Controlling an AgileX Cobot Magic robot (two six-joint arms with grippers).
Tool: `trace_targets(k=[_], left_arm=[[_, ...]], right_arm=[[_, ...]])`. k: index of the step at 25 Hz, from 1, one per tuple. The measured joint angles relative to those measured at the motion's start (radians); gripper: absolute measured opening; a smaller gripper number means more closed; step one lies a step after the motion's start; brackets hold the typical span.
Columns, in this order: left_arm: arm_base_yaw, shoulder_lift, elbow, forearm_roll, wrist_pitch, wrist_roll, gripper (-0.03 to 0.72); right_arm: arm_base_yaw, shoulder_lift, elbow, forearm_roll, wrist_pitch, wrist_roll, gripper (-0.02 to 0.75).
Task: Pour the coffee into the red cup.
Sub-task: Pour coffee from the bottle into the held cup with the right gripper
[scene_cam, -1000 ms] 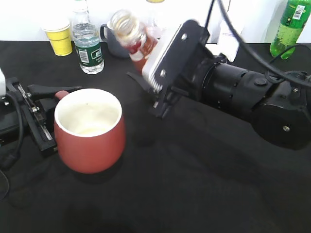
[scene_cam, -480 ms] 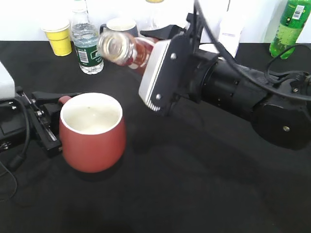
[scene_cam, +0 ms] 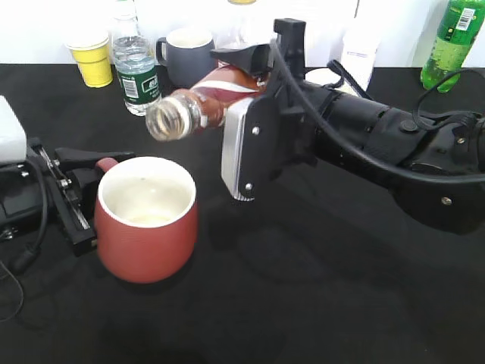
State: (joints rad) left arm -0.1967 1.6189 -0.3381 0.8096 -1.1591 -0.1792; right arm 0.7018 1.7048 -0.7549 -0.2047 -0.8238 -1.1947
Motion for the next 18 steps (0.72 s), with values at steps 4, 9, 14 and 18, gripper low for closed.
trace_targets(k=[4,9,14,18], left_arm=[[0.000,0.000,0.000,0.000,0.000,0.000,0.099],[-0.002,0.000,0.000,0.002,0.000,0.000,0.099],[-0.029,0.000,0.000,0.004,0.000,0.000,0.104],[-0.029,0.000,0.000,0.004,0.000,0.000,0.109]], right_arm=[[0.000,0.000,0.000,0.000,-0.003,-0.046,0.528],[0.000,0.000,0.000,0.000,-0.013,-0.105,0.528],[0.000,0.000,0.000,0.000,-0.019,-0.130,0.528],[0.000,0.000,0.000,0.001,-0.020,-0.130,0.528]])
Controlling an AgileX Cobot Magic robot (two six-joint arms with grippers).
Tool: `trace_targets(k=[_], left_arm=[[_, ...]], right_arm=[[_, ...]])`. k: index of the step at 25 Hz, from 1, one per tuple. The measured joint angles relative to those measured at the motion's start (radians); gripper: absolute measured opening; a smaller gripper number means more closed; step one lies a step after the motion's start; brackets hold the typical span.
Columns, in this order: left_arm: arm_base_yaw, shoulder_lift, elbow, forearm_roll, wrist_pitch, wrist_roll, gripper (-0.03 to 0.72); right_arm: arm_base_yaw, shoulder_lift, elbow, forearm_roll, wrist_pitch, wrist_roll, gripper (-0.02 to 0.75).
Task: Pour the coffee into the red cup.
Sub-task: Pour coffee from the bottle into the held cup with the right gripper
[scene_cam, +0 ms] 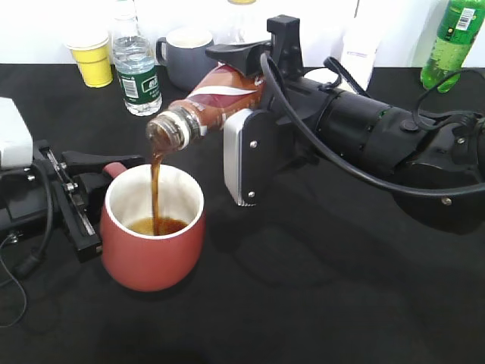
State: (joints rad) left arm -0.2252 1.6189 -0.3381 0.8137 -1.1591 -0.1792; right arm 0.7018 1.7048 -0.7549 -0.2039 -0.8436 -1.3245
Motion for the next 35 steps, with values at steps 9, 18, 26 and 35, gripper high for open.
trace_targets(k=[9,18,26,35], left_arm=[[0.000,0.000,0.000,0.000,0.000,0.001,0.110],[0.000,0.000,0.000,-0.001,0.000,0.001,0.099],[0.000,0.000,0.000,-0.003,0.000,0.001,0.097],[0.000,0.000,0.000,-0.009,0.000,0.002,0.096]], right_arm=[[0.000,0.000,0.000,0.000,-0.001,-0.023,0.528],[0.000,0.000,0.000,0.000,-0.001,-0.030,0.528],[0.000,0.000,0.000,0.000,-0.007,-0.041,0.528],[0.000,0.000,0.000,0.000,-0.008,-0.041,0.528]])
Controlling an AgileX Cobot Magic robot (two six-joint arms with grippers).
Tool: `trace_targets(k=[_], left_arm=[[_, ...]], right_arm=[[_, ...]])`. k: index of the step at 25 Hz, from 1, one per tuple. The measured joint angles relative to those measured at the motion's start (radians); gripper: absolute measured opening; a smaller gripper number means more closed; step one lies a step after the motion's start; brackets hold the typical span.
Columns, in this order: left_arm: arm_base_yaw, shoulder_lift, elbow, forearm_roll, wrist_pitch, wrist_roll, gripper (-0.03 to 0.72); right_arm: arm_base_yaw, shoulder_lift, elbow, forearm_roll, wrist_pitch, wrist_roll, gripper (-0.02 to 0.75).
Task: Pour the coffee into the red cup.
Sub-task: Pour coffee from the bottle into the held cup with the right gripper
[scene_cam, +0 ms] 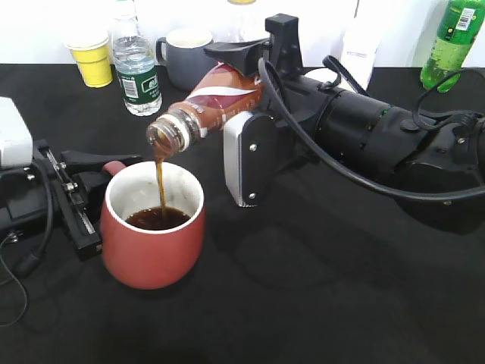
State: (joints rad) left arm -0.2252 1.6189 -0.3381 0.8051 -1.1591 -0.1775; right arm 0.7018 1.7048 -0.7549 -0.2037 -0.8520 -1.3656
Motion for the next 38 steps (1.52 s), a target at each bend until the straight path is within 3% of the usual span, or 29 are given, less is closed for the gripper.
trace_targets(k=[38], left_arm=[[0.000,0.000,0.000,0.000,0.002,0.000,0.073]], right_arm=[[0.000,0.000,0.000,0.000,-0.015,-0.053,0.528]])
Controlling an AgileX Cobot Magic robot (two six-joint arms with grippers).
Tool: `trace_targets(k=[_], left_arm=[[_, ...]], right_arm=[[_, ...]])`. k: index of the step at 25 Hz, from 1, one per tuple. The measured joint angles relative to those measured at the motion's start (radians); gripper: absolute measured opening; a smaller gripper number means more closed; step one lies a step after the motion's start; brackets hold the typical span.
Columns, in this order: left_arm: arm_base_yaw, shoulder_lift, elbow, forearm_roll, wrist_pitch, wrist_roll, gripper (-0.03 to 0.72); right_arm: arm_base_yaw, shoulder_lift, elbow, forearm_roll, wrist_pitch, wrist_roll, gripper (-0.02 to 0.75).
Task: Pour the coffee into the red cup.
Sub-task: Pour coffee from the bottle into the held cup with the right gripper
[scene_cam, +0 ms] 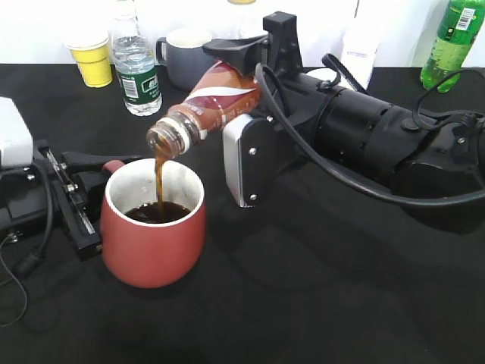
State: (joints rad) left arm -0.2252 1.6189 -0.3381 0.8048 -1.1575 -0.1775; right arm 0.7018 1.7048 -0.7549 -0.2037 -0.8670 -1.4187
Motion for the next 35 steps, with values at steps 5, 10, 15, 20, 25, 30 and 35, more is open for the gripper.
trace_targets(k=[5,10,15,20,25,30,35], left_arm=[[0.000,0.000,0.000,0.000,0.002,0.000,0.073],[0.000,0.000,0.000,0.000,0.005,0.000,0.073],[0.000,0.000,0.000,0.000,0.005,0.000,0.073],[0.000,0.000,0.000,0.000,0.005,0.000,0.073],[0.000,0.000,0.000,0.000,0.005,0.000,0.074],[0.000,0.000,0.000,0.000,0.006,0.000,0.074],[0.000,0.000,0.000,0.000,0.006,0.000,0.074]], right_arm=[[0.000,0.000,0.000,0.000,-0.001,0.000,0.528],[0.000,0.000,0.000,0.000,-0.001,-0.001,0.528],[0.000,0.000,0.000,0.000,-0.001,-0.003,0.528],[0.000,0.000,0.000,0.000,-0.002,-0.014,0.528],[0.000,0.000,0.000,0.000,-0.002,-0.023,0.528],[0.000,0.000,0.000,0.000,-0.004,-0.032,0.528],[0.000,0.000,-0.002,0.000,-0.004,-0.041,0.528]])
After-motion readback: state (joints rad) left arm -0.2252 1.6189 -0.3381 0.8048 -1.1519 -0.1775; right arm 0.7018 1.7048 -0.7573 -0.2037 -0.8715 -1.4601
